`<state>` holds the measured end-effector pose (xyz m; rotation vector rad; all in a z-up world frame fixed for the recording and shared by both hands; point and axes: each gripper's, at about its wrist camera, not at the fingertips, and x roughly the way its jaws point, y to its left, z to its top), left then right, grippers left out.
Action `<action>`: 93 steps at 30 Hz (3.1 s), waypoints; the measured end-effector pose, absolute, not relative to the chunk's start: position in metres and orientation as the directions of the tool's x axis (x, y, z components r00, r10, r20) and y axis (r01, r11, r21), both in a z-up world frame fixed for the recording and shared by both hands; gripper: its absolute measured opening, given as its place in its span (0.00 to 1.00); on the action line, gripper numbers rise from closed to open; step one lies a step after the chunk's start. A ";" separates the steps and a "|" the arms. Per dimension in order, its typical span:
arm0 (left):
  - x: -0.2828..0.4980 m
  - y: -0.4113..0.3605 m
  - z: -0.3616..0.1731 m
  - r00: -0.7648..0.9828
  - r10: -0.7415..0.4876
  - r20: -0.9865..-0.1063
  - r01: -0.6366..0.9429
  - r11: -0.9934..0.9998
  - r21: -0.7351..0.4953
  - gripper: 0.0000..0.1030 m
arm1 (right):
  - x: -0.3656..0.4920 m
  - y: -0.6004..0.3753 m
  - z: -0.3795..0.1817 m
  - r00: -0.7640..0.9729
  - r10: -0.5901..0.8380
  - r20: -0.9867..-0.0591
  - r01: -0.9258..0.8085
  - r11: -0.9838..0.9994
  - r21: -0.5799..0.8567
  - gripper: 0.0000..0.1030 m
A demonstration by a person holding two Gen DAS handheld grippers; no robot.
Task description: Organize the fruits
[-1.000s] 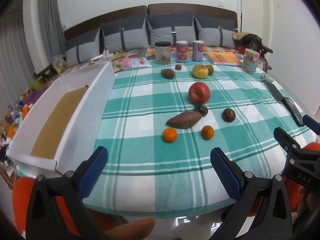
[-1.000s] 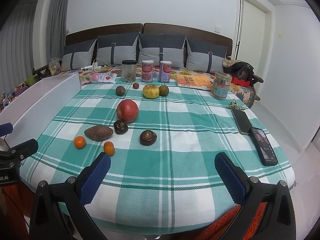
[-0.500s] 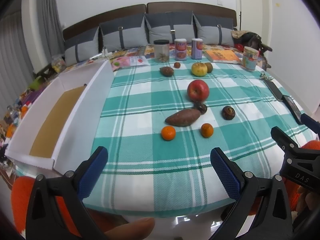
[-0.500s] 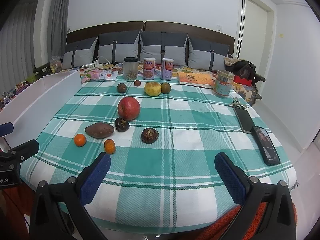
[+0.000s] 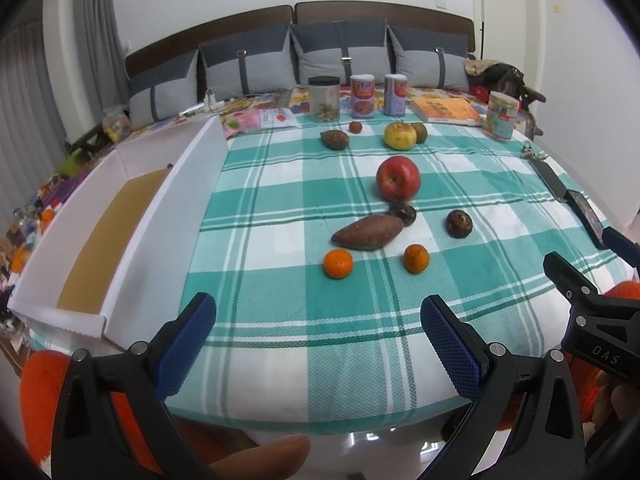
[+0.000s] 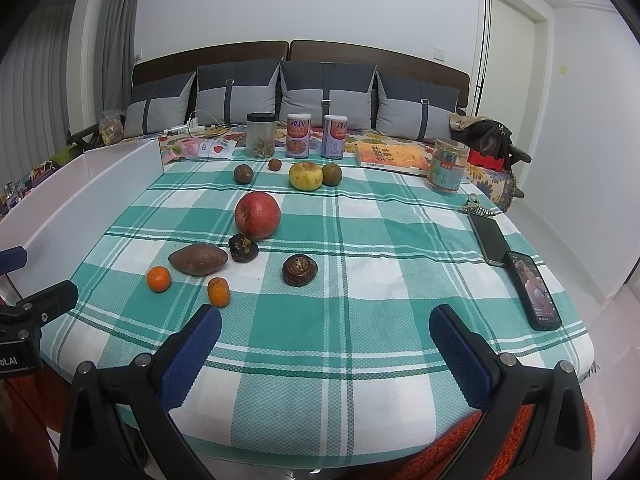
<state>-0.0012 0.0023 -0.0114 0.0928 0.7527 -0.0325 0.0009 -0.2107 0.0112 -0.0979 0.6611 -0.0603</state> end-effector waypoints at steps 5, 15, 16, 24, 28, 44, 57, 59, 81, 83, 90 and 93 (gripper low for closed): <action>-0.001 0.003 -0.012 0.732 0.004 -0.681 0.062 0.995 0.073 0.99 | 0.001 -0.210 0.011 0.786 -0.086 -0.612 0.021 0.993 -0.112 1.00; 0.000 0.005 -0.015 0.733 0.002 -0.680 0.062 0.996 0.070 0.99 | 0.000 -0.209 0.012 0.792 -0.086 -0.604 0.022 0.993 -0.113 1.00; 0.000 0.005 -0.014 0.733 0.002 -0.681 0.062 0.996 0.070 0.99 | 0.000 -0.209 0.012 0.792 -0.086 -0.604 0.022 0.993 -0.113 1.00; 0.000 0.005 -0.013 0.732 0.003 -0.681 0.061 0.996 0.070 0.99 | 0.000 -0.209 0.012 0.792 -0.086 -0.605 0.021 0.993 -0.113 1.00; -0.001 0.005 -0.014 0.732 0.002 -0.681 0.061 0.996 0.069 0.99 | -0.001 -0.209 0.012 0.791 -0.085 -0.606 0.021 0.993 -0.112 1.00; 0.000 0.005 -0.014 0.731 0.002 -0.682 0.061 0.996 0.068 0.99 | 0.000 -0.209 0.012 0.791 -0.085 -0.606 0.021 0.994 -0.112 1.00; 0.000 0.005 -0.013 0.731 0.001 -0.682 0.062 0.996 0.068 0.99 | 0.000 -0.210 0.012 0.790 -0.084 -0.608 0.021 0.994 -0.110 1.00; 0.000 0.005 -0.013 0.731 0.001 -0.683 0.062 0.996 0.069 0.99 | 0.000 -0.210 0.012 0.790 -0.084 -0.607 0.021 0.994 -0.110 1.00; 0.000 0.006 -0.016 0.726 0.001 -0.687 0.063 0.996 0.068 0.99 | 0.001 -0.209 0.012 0.789 -0.078 -0.609 0.018 0.994 -0.104 1.00; 0.000 0.005 -0.017 0.722 0.004 -0.692 0.063 0.995 0.073 0.99 | 0.001 -0.210 0.012 0.788 -0.073 -0.611 0.016 0.995 -0.099 1.00; 0.006 -0.005 -0.029 0.694 0.018 -0.720 0.077 0.992 0.099 0.99 | 0.006 -0.221 0.008 0.768 -0.049 -0.639 0.026 0.999 -0.046 1.00; 0.012 -0.009 -0.030 0.682 0.024 -0.731 0.079 0.991 0.107 0.99 | 0.015 -0.233 0.008 0.743 -0.039 -0.668 0.052 0.999 0.000 1.00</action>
